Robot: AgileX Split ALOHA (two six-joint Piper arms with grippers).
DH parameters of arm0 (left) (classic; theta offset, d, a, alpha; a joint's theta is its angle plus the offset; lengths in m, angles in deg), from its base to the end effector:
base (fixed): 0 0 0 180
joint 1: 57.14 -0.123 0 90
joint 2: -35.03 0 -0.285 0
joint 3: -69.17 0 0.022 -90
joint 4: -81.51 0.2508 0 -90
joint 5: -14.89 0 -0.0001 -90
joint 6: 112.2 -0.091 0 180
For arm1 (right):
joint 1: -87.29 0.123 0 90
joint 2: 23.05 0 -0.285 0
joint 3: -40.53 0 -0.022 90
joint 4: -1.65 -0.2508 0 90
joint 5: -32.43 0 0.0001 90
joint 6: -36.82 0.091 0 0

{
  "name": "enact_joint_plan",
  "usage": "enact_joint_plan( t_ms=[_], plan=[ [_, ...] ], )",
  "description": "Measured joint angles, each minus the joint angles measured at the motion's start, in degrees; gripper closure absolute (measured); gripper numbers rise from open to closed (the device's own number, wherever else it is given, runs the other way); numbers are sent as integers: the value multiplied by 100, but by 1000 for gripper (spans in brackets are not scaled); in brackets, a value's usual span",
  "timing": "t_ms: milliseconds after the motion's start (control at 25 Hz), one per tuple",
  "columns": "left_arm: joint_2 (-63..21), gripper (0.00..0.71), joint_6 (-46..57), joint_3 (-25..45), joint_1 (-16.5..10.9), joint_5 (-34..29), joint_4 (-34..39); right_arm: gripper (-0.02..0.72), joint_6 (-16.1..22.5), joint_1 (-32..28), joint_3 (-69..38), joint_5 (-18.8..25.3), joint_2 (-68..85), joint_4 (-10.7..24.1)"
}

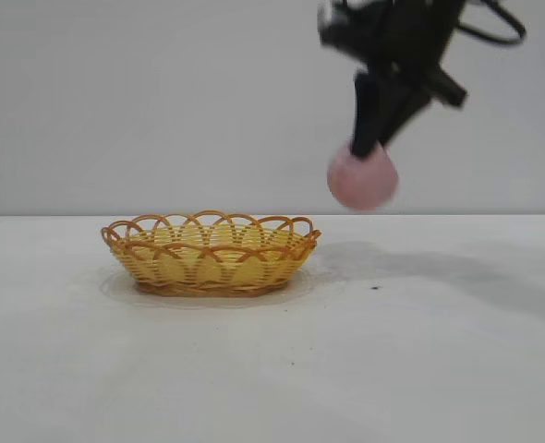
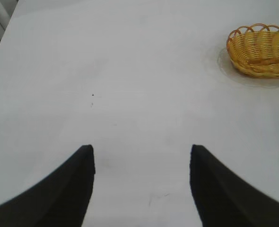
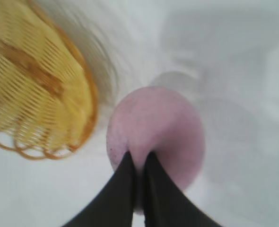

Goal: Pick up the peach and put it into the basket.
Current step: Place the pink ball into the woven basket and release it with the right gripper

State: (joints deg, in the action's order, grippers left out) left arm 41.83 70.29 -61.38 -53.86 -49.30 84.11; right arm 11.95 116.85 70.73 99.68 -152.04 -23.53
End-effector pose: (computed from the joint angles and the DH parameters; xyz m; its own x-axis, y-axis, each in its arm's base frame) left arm -0.0081 0.0042 0.2683 -0.5058 0.0053 -0.8626 0.0100 0.9999 0.0002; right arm 0.3769 0.2549 0.2475 -0.6711 -0.6466 -0.3628 -0.7408 0.6033 0.2953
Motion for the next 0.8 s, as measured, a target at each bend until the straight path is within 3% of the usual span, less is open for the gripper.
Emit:
enact_joint_plan(
  t_ms=[480,520,560,640,800],
  plan=[
    [0,322,0,0,0,0,0,703,0,455,0,-458,-900,10],
    [0,322,0,0,0,0,0,645,0,455,0,-500,-900,23],
    [0,322,0,0,0,0,0,645,11,455,0,-542,-900,34],
    [0,322,0,0,0,0,0,540,22,455,23,-564,-900,59],
    [0,322,0,0,0,0,0,408,123,455,239,-372,-888,59]
  ],
)
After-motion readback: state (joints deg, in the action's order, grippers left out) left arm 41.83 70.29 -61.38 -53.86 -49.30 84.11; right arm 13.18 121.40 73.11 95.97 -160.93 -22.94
